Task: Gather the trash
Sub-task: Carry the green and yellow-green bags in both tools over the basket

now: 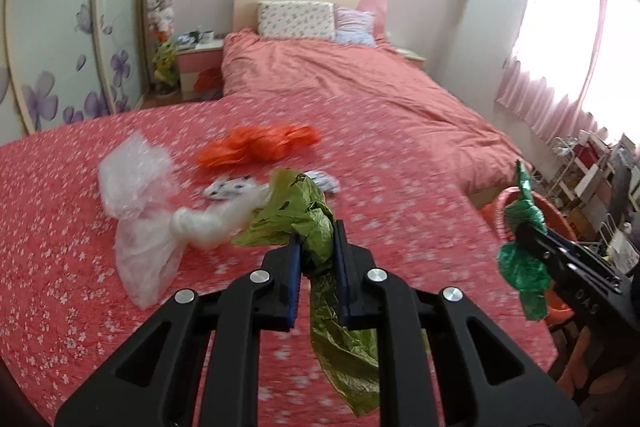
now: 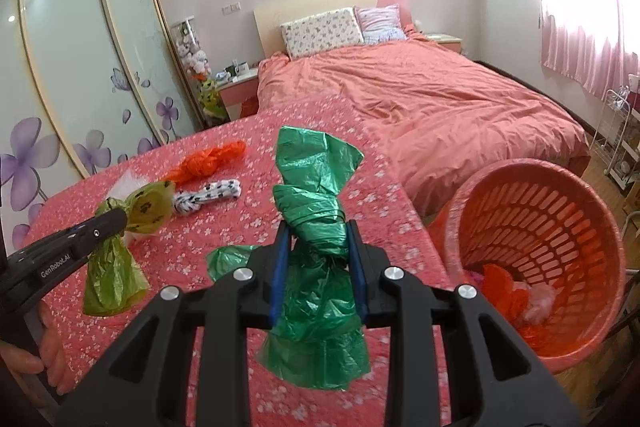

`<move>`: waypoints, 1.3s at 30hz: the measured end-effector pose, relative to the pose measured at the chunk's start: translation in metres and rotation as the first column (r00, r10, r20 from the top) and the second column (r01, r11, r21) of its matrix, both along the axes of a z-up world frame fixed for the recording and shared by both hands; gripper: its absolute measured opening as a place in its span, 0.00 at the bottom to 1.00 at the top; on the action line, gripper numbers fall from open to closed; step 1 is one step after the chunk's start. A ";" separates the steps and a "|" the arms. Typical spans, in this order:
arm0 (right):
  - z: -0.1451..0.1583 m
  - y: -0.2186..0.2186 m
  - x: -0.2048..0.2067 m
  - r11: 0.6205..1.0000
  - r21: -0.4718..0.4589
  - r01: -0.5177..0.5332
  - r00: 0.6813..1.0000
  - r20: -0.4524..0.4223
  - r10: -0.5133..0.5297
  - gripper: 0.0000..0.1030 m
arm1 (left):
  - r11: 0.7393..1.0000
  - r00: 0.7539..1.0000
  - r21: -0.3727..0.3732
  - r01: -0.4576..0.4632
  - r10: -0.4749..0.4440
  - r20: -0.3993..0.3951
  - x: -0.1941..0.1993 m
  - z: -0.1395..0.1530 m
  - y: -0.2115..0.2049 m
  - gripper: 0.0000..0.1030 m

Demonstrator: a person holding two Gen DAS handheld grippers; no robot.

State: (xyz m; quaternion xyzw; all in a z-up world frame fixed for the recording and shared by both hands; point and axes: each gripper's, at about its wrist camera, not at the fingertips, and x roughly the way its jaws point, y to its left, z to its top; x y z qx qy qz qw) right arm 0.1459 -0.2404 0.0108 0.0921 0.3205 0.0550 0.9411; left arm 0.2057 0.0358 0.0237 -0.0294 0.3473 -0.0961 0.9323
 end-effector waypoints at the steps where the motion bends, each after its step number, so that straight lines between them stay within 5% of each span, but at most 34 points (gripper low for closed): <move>1: 0.002 -0.003 -0.003 1.000 -0.001 0.005 1.000 0.006 -0.005 0.27 | 1.000 1.000 -0.003 0.015 -0.015 0.008 -0.002 0.004 -0.008 0.14; 14: 0.026 -0.064 -0.048 0.992 -0.036 0.123 0.988 0.097 -0.119 0.27 | 0.984 0.984 -0.040 0.171 -0.168 0.066 -0.012 0.012 -0.072 0.15; 29: 0.015 -0.120 -0.065 0.966 -0.022 0.257 0.962 0.098 -0.254 0.27 | 0.955 0.955 -0.058 0.292 -0.287 0.075 -0.018 0.006 -0.125 0.15; 39: 0.008 -0.153 -0.070 0.941 -0.018 0.337 0.935 0.121 -0.333 0.27 | 0.913 0.914 -0.069 0.402 -0.396 0.084 -0.018 -0.003 -0.172 0.15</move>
